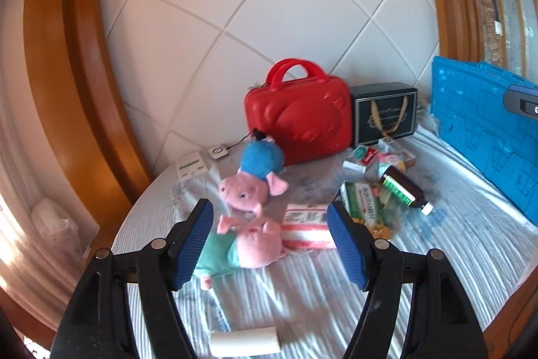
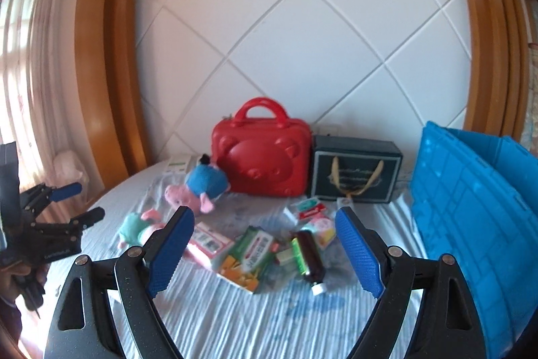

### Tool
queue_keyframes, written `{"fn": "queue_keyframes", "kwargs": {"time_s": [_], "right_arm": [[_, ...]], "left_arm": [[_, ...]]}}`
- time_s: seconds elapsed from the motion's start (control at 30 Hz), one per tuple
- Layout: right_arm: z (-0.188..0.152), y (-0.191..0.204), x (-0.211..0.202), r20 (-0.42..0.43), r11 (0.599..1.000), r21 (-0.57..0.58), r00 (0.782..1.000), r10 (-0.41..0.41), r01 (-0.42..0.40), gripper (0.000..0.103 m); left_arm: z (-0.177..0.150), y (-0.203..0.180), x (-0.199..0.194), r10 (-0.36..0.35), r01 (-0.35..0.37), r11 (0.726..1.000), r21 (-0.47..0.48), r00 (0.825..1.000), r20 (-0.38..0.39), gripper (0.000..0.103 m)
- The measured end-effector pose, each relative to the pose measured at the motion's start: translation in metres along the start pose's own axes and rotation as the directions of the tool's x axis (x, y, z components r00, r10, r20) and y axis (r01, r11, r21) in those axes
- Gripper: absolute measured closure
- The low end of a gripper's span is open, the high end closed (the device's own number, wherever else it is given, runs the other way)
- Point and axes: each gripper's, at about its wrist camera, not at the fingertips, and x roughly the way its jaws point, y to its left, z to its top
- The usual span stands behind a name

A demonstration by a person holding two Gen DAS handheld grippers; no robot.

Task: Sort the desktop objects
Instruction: 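Return the right tool to the pile toward the green-shirted pink pig plush, then close the right tool on the green-shirted pig while the left tool grips its body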

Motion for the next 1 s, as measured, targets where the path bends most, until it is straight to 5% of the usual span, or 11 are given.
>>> {"fn": "queue_keyframes", "kwargs": {"time_s": [0.3,0.47,0.77,1.0], "right_arm": [[-0.033,0.048,0.075,-0.144,0.982,-0.058,0.975,0.168,-0.177,0.016],[-0.045,0.069,0.103,-0.225,0.975,-0.036,0.952,0.206,-0.220,0.016],[-0.041,0.126,0.161,-0.265,0.981,-0.026,0.948,0.179,-0.193,0.014],[-0.057,0.156,0.218,-0.334,0.977,0.078,0.918,0.212,-0.197,0.014]], "left_arm": [[-0.060,0.060,0.018,0.151,-0.165,0.981,-0.106,0.980,-0.132,0.034],[-0.074,0.081,0.037,0.120,-0.141,0.981,-0.134,0.982,-0.149,0.034],[-0.067,0.134,0.096,-0.007,-0.001,0.999,-0.051,0.986,-0.169,0.034],[-0.067,0.151,0.148,-0.110,0.122,0.992,0.046,0.973,-0.205,0.034]]}}
